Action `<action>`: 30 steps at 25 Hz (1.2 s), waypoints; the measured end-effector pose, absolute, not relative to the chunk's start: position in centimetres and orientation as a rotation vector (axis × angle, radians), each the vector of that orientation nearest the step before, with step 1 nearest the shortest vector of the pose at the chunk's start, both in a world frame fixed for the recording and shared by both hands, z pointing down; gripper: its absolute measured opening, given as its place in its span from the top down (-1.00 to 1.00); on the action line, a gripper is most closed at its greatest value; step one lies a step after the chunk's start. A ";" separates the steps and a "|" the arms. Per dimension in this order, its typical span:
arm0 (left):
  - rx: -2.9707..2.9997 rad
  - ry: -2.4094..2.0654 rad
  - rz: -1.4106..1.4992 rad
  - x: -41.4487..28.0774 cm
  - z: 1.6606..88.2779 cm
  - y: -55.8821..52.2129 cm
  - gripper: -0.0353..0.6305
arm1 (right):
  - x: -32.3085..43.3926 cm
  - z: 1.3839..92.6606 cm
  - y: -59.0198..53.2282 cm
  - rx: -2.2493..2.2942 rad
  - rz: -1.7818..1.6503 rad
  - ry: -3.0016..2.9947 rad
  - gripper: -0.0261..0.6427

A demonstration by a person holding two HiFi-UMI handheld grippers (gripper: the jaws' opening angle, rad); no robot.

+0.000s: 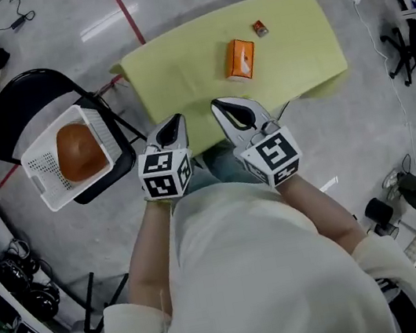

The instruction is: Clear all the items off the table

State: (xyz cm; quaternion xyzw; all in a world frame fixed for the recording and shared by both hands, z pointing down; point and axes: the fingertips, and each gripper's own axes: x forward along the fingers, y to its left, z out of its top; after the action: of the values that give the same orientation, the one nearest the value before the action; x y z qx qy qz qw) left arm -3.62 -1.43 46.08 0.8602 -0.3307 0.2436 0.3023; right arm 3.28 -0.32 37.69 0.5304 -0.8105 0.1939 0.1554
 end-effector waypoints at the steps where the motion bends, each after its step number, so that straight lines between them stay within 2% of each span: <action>1: 2.292 -0.855 0.665 -2.6 46.5 -1.0 0.86 | 4.4 37.9 0.0 1.540 0.564 -2.309 0.94; 7: 2.329 -0.694 0.713 3.7 49.7 1.4 0.86 | 10.6 39.2 1.5 1.663 0.618 -2.215 0.94; 21: 2.587 -0.334 0.969 13.4 59.2 7.0 0.06 | 19.2 41.6 4.2 1.829 0.736 -2.104 0.94; 27: 2.648 -0.309 1.048 15.4 64.1 7.8 -0.24 | 21.9 43.2 4.7 1.861 0.777 -2.068 0.94; 30: 2.654 -0.310 1.088 16.2 66.4 7.9 -0.29 | 23.0 44.3 5.1 1.869 0.802 -2.039 0.94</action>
State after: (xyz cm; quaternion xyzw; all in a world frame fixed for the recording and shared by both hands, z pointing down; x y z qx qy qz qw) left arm 16.21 7.93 66.35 0.9124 -0.1065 0.3739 0.1280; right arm 23.01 5.11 44.34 0.6436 -0.7018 0.2760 0.1305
